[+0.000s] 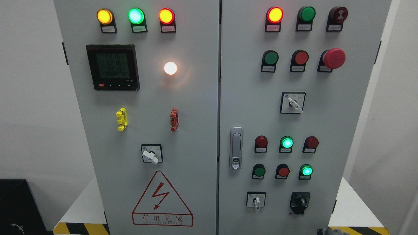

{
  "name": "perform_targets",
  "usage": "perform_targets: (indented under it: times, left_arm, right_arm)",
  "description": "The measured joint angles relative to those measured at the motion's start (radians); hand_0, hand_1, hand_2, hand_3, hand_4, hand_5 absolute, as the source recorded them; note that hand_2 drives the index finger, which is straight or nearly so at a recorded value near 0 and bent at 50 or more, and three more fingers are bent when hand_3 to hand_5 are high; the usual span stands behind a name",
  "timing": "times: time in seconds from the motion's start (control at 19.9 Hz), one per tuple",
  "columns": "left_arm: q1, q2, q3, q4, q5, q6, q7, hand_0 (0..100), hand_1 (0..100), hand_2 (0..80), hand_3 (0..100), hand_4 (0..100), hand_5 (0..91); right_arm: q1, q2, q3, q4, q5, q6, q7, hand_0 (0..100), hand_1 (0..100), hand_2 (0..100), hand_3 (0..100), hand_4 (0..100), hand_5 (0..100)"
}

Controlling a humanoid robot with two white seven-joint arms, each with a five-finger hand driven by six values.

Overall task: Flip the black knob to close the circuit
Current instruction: 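Raise the right hand up toward the black rotary knob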

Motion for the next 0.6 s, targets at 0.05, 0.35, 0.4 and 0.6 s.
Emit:
perform_targets:
  times: [0.05,0.35,0.4,0.6]
  left_arm:
    - [0.0,0.0,0.0,0.0,0.0,0.0,0.0,0,0,0.0,0,0,0.0]
    - [0.0,0.0,0.0,0.0,0.0,0.0,0.0,0,0,0.0,0,0,0.0]
    - [0.0,0.0,0.0,0.0,0.0,0.0,0.0,0,0,0.0,0,0,0.0]
    - [0.0,0.0,0.0,0.0,0.0,0.0,0.0,0,0,0.0,0,0,0.0]
  right_arm:
    - [-0.008,-0.001,0.001,0.0,0.007,0.001,0.003,0,0,77,95,75,75]
    - [-0.05,-0.008,0.008,0.009,0.03,0.014,0.012,0,0,78,95,75,75]
    - [-0.056,-0.009,0.009,0.011,0.033,0.017,0.014,0,0,78,95,75,75]
    - [-0.084,-0.011,0.011,0.026,0.045,0.034,0.02,0,0,78,95,75,75]
